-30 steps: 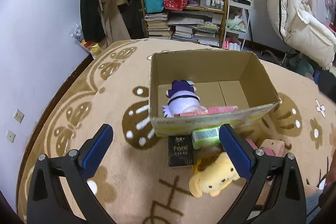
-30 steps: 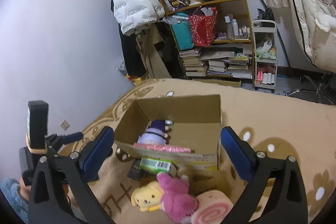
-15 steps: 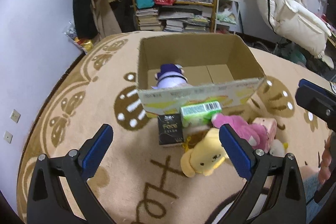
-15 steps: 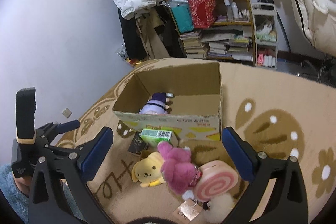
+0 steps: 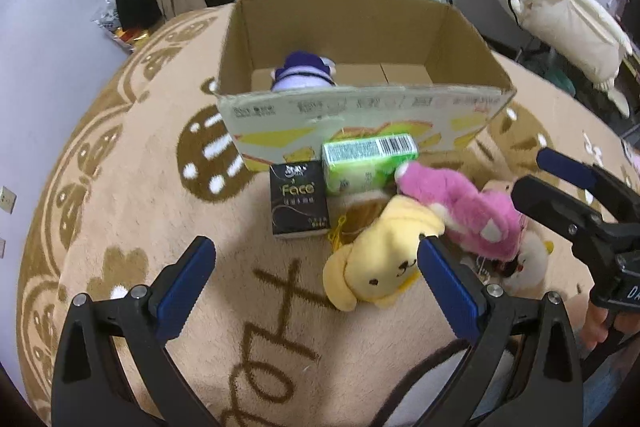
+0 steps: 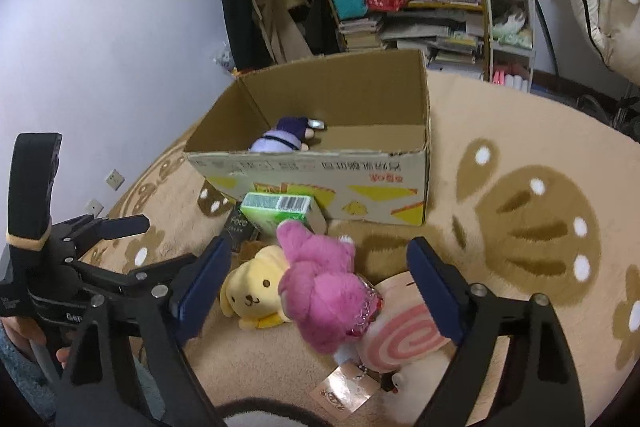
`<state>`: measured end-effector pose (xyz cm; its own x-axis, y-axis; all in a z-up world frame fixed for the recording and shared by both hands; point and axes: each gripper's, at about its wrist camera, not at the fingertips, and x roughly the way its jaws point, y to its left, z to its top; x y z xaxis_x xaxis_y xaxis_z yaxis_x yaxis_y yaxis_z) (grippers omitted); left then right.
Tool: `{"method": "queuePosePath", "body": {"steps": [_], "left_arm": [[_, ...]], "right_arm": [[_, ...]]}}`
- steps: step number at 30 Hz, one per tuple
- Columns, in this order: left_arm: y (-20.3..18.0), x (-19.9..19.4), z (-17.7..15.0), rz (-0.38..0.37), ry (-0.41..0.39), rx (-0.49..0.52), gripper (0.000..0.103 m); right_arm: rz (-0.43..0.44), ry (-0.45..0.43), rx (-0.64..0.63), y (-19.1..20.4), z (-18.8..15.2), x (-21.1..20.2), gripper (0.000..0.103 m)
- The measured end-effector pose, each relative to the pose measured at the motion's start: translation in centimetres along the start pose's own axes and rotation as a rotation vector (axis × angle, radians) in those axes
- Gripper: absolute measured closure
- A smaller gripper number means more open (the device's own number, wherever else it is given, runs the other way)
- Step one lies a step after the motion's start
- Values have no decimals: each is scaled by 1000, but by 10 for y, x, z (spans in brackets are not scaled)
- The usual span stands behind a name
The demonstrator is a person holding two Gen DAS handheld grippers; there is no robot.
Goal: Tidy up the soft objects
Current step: 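Grasp the yellow dog plush with the left tool while the right tool grasps the pink bear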
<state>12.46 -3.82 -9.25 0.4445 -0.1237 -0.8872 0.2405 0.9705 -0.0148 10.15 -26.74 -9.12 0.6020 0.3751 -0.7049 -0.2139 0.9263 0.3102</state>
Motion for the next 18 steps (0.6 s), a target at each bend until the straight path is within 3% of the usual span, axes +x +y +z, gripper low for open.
{"method": "queuePosePath", "body": {"steps": [8,11,14,18], "left_arm": [[-9,23,-2,-50,75,16,3],[-11,30,-1,-73,101,13,3],[-13,39,-1,-90,129,7,3],[-17,49,-1,-113,158,16,3]], "right_arm": [[46,53,27,-5,-3,18,11],[67,81,38,-6,-3,27,20],[78,115,42,-7,-6,37,36],[91,137,46,-6,-8,47,38]]}}
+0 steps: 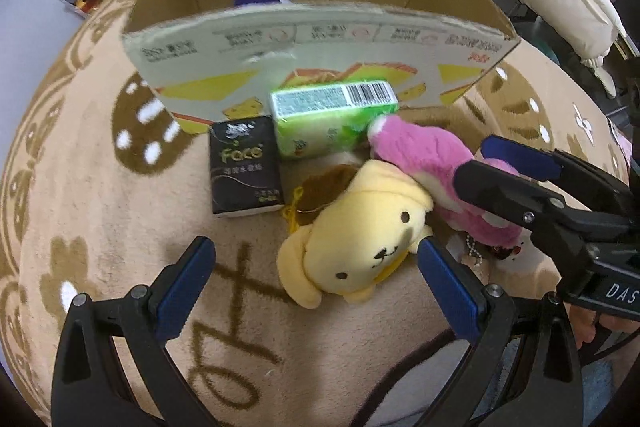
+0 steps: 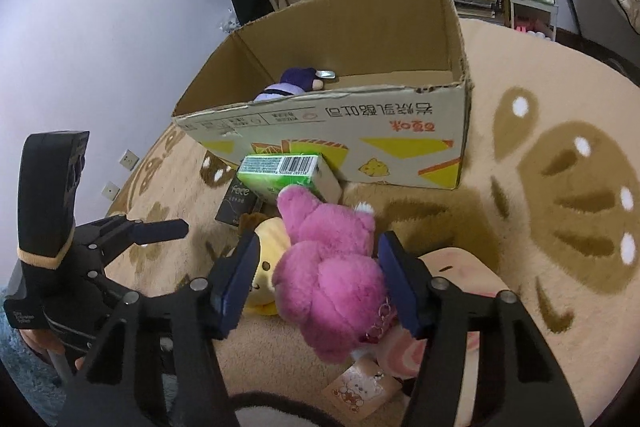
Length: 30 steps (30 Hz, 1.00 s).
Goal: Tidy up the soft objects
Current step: 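Grasp the yellow dog plush with the left tool while the right tool grasps the pink bear, then lift the yellow dog plush with the left tool while the right tool lifts the pink bear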
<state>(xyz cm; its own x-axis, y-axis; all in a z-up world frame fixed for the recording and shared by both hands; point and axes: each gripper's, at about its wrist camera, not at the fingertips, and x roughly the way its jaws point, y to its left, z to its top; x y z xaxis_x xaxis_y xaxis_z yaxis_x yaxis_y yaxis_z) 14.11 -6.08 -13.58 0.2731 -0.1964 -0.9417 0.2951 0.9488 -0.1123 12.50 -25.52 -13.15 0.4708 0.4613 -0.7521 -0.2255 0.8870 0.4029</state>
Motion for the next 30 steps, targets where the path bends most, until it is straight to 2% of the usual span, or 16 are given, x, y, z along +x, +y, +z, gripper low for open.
{"method": "queuePosePath", "body": {"steps": [5,6,12,16,20,24,30], "left_arm": [[-5,16,1,-64,42,-4,3],[-6,21,2,-63,48,-10,3],[-13,41,7,-53,64,-25,4],[-17,49,9,-65,69,-20,15],[-22,50,10,-54,53,-5,22],[-20,50,10,-60,50,-18,25],[-11,38,2,-44,25,1,27]], "right_arm": [[-23,38,9,-5,0,12,38],[-38,41,11,-6,0,14,44],[-47,45,13,-9,0,19,46],[-44,58,25,-13,1,23,46],[-60,70,16,-12,1,30,48],[-71,86,-10,-5,1,37,51],[-109,44,-16,3,-4,34,54]]}}
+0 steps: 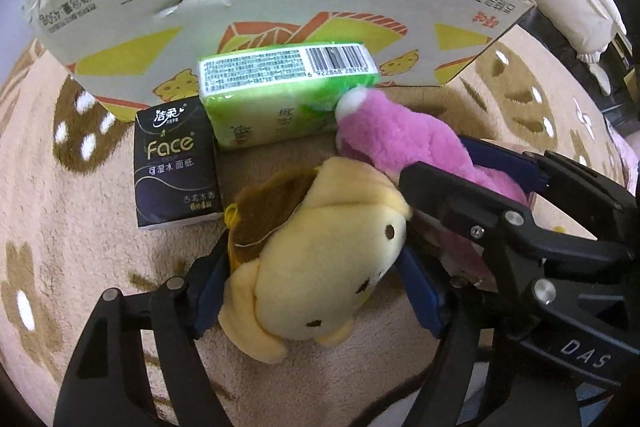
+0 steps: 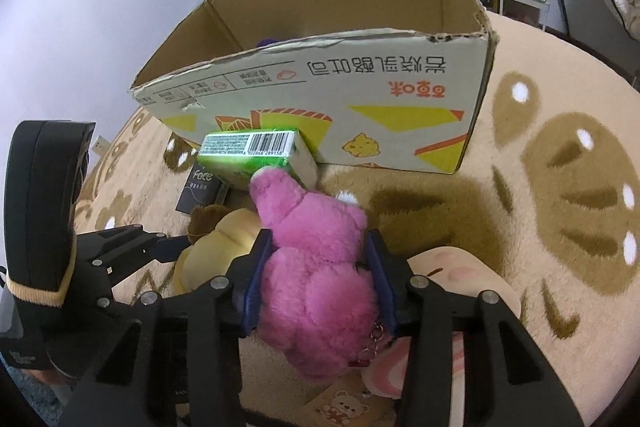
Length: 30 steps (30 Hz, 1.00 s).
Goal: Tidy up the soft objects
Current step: 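Lift the yellow dog plush with the left tool while the right tool lifts the pink bear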
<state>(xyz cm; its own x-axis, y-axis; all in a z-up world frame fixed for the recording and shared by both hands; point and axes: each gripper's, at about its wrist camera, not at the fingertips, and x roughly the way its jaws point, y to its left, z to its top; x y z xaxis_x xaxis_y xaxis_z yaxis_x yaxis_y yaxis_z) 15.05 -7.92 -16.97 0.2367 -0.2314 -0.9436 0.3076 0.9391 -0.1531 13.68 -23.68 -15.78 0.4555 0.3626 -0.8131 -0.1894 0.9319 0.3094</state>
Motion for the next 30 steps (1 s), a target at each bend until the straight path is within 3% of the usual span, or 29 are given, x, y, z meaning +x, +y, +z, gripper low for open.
{"method": "queuePosePath", "body": {"steps": [13,24,30], "left_arm": [[2,2,1,10,10,-19,27],[-2,3,2,22,7,-4,30],[-8,-9,-5,91,-14,33,32]], "right_arm": [[57,13,41,-9,-3,2,56],[51,8,43,-6,-3,4,56],[50,-11,37,-5,-2,0,56]]}}
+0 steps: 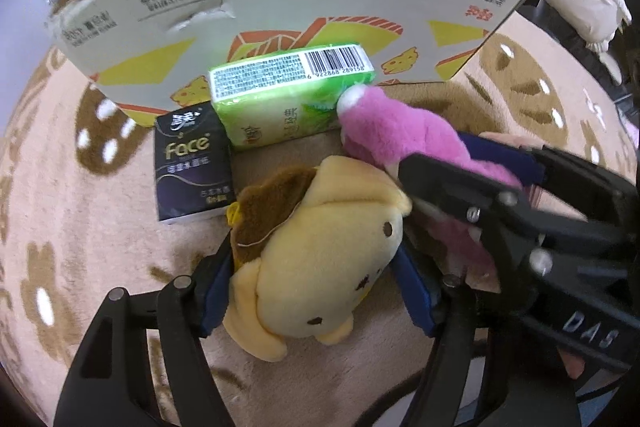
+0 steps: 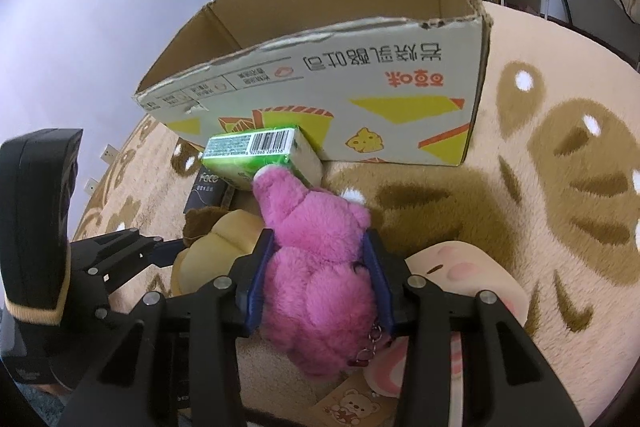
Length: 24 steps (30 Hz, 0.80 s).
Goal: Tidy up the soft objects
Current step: 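Lift the yellow dog plush with the left tool while the right tool lifts the pink bear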
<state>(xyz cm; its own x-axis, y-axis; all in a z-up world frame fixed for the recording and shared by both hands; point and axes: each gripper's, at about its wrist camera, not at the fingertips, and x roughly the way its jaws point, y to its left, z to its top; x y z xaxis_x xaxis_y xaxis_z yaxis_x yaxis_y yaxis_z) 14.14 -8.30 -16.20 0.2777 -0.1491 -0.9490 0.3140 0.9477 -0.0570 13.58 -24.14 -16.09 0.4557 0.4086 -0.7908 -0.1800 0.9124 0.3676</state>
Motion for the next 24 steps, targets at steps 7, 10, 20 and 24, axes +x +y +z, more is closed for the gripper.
{"method": "queuePosePath", "body": {"steps": [7,10,20,24], "left_arm": [[8,-16,2,55,-68,-57,33],[11,-18,0,68,-67,-65,33],[33,-46,-2,174,-169,-135,33],[35,-62,1,204,-223,-135,33]], "right_arm": [[-21,-37,-28,4,0,-11,62],[-15,-37,-25,4,0,-11,64],[27,-80,35,-5,-2,-31,66],[42,-101,55,-6,-2,-41,68]]}}
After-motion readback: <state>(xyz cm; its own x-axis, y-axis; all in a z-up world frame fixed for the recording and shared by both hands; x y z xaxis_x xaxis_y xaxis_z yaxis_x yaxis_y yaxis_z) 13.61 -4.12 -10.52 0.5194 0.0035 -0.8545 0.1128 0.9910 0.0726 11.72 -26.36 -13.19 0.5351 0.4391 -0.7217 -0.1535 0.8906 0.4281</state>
